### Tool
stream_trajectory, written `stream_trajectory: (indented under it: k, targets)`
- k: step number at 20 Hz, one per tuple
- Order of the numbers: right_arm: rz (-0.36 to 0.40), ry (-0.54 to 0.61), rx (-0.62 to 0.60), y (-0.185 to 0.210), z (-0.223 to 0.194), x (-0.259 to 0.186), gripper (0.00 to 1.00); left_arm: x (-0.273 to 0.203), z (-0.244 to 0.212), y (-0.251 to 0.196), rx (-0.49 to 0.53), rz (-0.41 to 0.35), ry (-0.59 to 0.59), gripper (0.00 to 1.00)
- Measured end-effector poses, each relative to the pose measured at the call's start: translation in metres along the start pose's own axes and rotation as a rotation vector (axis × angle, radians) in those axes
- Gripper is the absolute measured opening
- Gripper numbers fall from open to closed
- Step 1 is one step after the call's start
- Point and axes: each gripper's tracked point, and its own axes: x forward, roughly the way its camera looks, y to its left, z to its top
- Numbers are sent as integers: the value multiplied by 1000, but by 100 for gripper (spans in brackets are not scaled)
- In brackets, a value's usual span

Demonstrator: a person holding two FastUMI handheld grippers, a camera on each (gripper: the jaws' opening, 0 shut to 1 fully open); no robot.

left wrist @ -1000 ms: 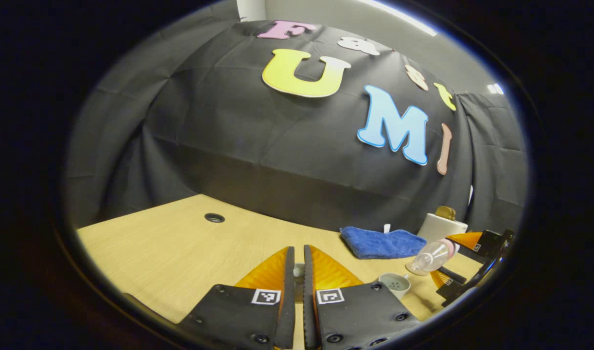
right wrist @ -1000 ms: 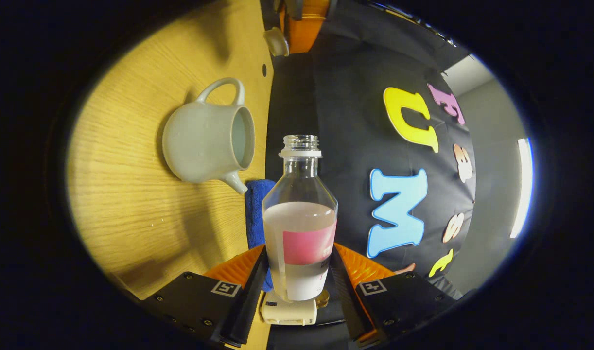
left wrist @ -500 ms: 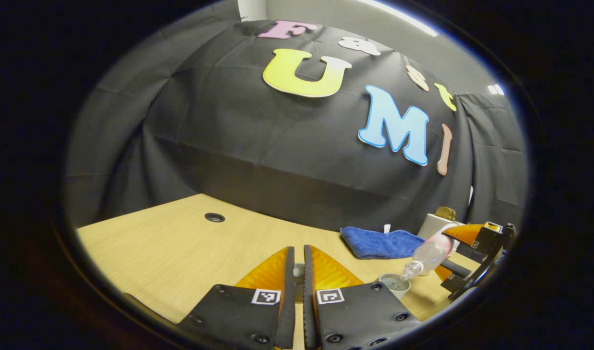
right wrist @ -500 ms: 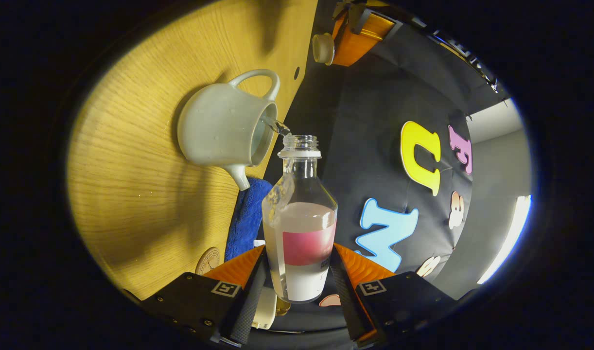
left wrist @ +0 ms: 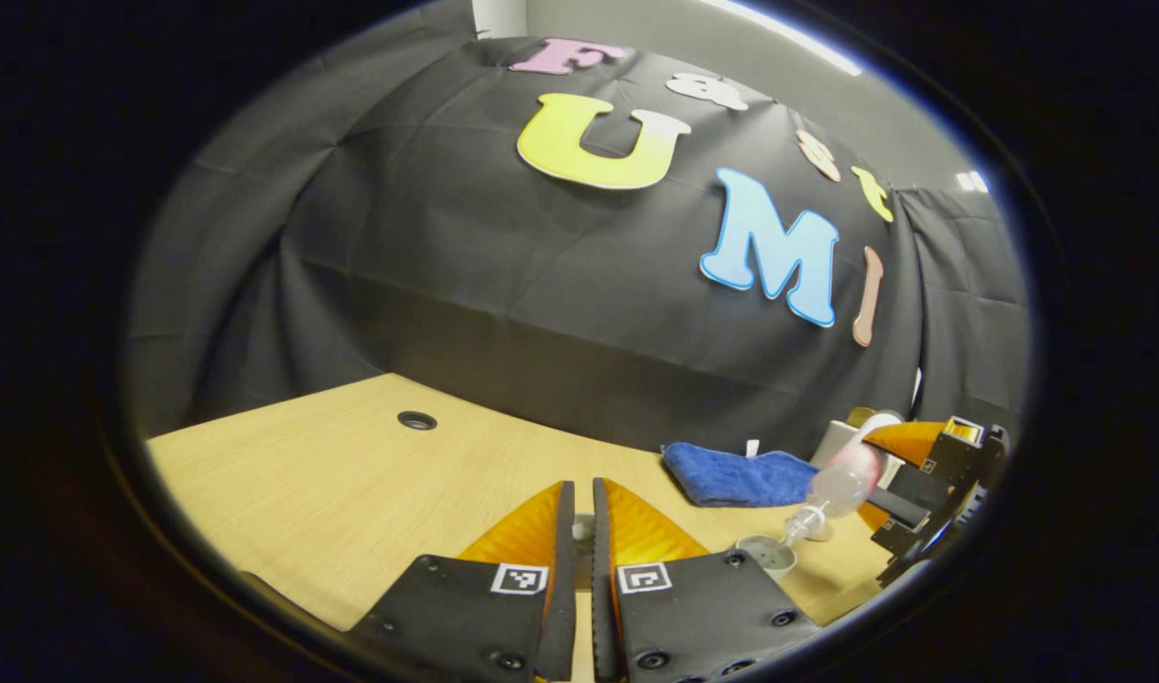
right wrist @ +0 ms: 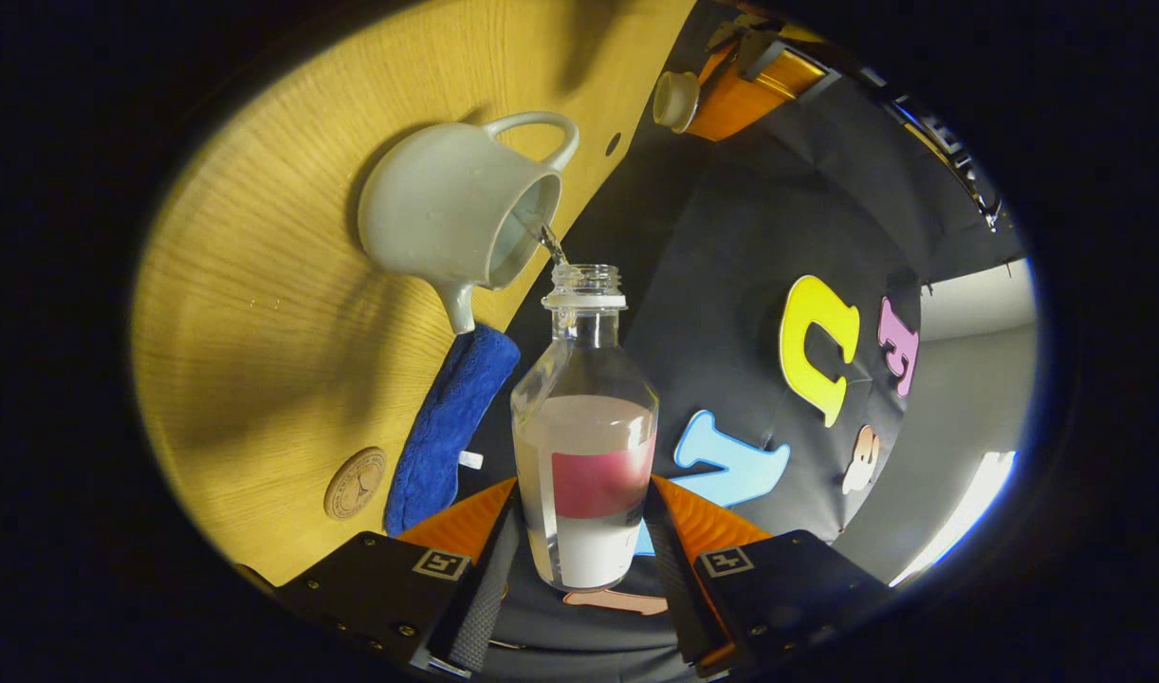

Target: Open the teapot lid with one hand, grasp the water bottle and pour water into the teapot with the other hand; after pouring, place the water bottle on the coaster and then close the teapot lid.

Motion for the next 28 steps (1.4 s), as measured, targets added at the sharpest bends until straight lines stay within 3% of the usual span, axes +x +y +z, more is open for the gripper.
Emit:
stream_trajectory:
  k: [13, 28]
  targets:
    - [-52, -44, -160, -22, 1, 2, 73, 2, -7, 0, -3, 1, 19, 13]
    - [-101, -56, -233, -31, 5, -2, 73, 2, -6, 1, -3, 3, 25, 14]
